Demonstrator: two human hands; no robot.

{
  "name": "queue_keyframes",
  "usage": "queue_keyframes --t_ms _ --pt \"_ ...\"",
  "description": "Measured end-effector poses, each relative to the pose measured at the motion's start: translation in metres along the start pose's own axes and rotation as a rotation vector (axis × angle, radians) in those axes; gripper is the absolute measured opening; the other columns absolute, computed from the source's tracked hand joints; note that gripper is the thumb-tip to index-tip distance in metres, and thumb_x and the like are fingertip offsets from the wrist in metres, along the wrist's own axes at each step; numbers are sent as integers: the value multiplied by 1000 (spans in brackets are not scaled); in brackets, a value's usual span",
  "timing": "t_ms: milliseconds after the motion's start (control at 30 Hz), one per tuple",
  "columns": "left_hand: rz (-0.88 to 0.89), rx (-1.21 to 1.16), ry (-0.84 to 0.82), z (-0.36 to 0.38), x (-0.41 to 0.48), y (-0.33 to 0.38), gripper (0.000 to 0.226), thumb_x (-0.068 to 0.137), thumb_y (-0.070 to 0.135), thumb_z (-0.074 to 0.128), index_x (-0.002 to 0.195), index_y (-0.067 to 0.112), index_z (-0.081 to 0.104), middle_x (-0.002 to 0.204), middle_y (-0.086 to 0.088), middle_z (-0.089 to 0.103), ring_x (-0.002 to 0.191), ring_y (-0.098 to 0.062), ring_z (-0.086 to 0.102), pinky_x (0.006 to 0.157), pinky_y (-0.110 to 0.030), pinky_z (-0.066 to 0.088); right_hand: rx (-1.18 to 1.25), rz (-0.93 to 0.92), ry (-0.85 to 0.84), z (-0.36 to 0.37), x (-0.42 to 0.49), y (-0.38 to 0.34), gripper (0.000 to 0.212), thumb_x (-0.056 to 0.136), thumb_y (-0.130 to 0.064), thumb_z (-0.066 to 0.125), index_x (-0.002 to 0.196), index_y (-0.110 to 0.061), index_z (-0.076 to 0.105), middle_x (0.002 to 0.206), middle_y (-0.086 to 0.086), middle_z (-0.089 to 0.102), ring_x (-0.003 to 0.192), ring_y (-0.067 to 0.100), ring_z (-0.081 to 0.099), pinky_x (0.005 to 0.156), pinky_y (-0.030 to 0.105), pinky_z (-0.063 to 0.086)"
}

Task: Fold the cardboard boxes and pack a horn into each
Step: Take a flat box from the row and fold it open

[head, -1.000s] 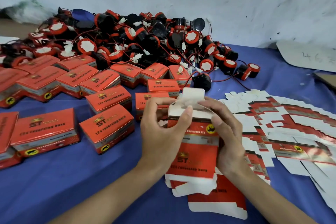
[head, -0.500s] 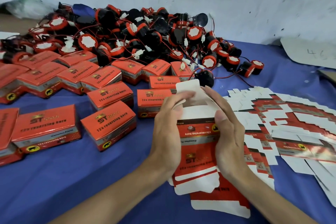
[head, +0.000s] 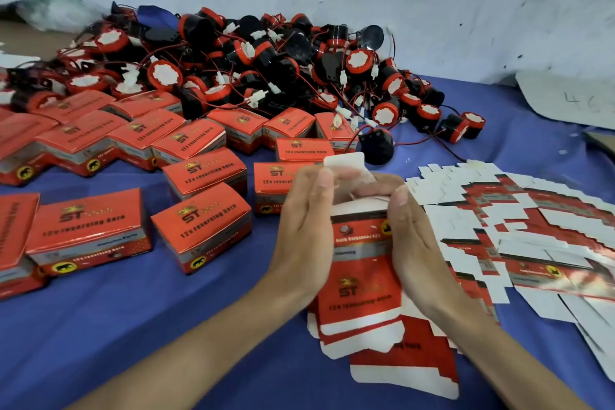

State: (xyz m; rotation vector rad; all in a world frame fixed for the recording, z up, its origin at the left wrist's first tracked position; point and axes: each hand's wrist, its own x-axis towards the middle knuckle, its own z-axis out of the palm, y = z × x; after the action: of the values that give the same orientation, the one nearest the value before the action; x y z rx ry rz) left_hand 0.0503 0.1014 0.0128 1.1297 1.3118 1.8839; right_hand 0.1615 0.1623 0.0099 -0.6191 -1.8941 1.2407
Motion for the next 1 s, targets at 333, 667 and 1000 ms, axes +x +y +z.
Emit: queue_keyframes --t_ms 333,667,1000 --pt "-182 -58 142 6 9 -1 32 99 25 45 74 9 57 67 2 62 61 -11 63 54 -21 53 -48 -82 27 -5 0 2 17 90 -48 41 104 -43 48 95 -20 54 87 1 56 74 20 48" --pt "8 -152 -140 0 -13 -6 40 78 38 62 111 32 41 106 7 60 97 -20 65 77 -42 57 89 -151 204 -5 2 -2 28 91 -38 43 97 -26 67 101 7 65 96 26 63 81 39 51" --pt "198 27 37 -4 -10 -3 38 80 37 63 112 17 55 111 2 60 105 -20 62 76 -22 53 165 -143 226 -3 -3 -4 32 88 -43 44 115 -36 59 116 -11 63 108 10 62 81 20 50"
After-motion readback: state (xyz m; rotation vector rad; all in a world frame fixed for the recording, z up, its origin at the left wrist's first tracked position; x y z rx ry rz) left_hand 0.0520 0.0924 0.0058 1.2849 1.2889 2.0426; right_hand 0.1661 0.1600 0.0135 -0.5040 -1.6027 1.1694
